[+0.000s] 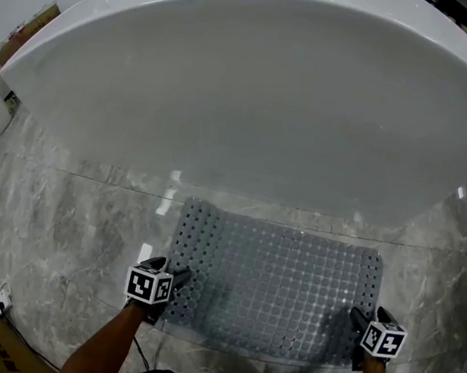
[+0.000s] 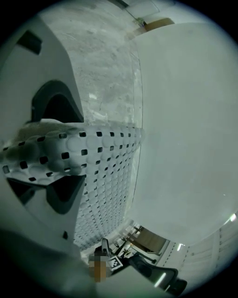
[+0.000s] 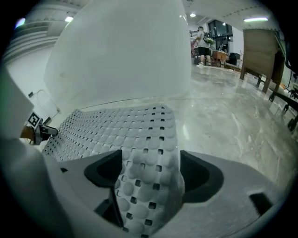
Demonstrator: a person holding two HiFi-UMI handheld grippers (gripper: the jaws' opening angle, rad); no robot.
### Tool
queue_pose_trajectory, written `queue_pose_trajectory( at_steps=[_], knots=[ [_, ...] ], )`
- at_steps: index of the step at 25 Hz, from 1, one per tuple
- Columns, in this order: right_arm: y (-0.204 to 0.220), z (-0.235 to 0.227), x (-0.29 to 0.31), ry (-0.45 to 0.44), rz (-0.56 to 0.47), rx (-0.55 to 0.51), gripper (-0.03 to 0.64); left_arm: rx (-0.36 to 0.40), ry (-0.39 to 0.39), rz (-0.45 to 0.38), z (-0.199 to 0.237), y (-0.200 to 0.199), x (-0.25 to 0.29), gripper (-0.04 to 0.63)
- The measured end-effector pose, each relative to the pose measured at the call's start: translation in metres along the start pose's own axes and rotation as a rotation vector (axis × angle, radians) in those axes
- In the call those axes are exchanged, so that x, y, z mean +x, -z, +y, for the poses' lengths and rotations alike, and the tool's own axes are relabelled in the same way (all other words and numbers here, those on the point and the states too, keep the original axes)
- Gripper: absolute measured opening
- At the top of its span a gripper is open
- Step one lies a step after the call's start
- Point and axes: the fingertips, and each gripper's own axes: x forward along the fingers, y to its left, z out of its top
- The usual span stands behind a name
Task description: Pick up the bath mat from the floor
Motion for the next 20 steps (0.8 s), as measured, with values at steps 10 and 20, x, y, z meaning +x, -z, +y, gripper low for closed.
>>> queue_pose_trajectory(
  at_steps=[10,20],
  knots=[
    [0.01,-0.006,0.012,0.063,0.013,0.027,0.365,-0.065,0.057,0.027,0.003,0.017,0.018,0.327],
    [0.009,0.015,0.011,0.038,0.028,-0.024,0.216,-0.032,0.071,-0.009,-0.01,0.013,0.014,0.232]
  ],
)
